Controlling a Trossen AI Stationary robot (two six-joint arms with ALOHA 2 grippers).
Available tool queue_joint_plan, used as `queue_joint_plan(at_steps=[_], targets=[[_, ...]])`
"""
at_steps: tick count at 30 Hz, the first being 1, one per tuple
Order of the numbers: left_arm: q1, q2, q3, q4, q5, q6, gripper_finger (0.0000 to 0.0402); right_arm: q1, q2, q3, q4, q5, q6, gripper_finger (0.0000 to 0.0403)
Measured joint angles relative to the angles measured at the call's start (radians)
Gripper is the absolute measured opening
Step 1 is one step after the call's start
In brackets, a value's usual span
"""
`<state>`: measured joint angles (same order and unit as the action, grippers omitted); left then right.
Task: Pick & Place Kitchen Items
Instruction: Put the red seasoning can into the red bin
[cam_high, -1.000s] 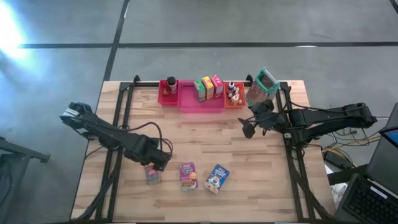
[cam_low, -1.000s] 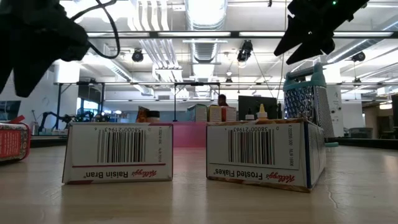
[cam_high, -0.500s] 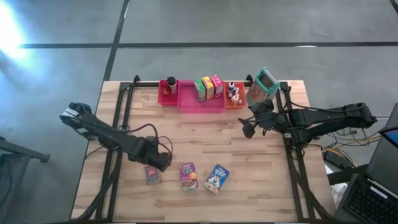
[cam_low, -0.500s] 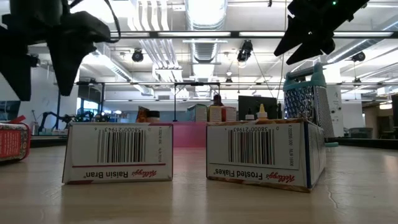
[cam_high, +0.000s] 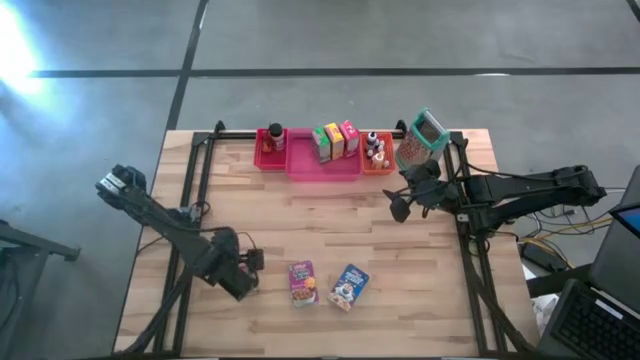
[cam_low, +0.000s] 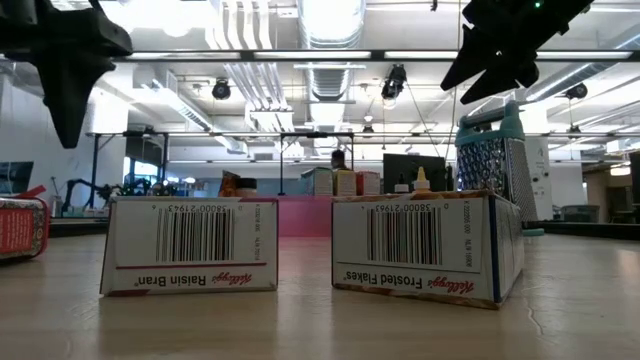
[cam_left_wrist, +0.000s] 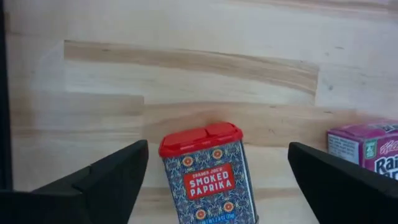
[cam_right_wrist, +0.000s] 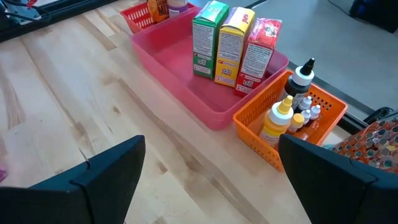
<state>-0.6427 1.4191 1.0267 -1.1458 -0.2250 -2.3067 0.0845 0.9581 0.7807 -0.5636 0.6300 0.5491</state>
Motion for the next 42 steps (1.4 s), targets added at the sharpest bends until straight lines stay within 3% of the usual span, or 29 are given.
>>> queue_joint_plan(at_steps=[7,22,28,42], targets=[[0.001,0.02,-0.002,0.014,0.01,0.079,0.0371,0.0,0.0,0.0,0.0,0.0,0.0,0.0364],[-0.001,0.118,-0.002,0.105,0.064,-0.039,0.0374,0.0,0.0,0.0,0.0,0.0,0.0,0.0364],[-0.001,0.123,-0.002,0.126,0.162,-0.06,0.0381,0.0,0.0,0.0,0.0,0.0,0.0,0.0364],[0.007,0.152,-0.014,0.134,0.176,-0.065,0.0384,0.0,0.0,0.0,0.0,0.0,0.0,0.0364]])
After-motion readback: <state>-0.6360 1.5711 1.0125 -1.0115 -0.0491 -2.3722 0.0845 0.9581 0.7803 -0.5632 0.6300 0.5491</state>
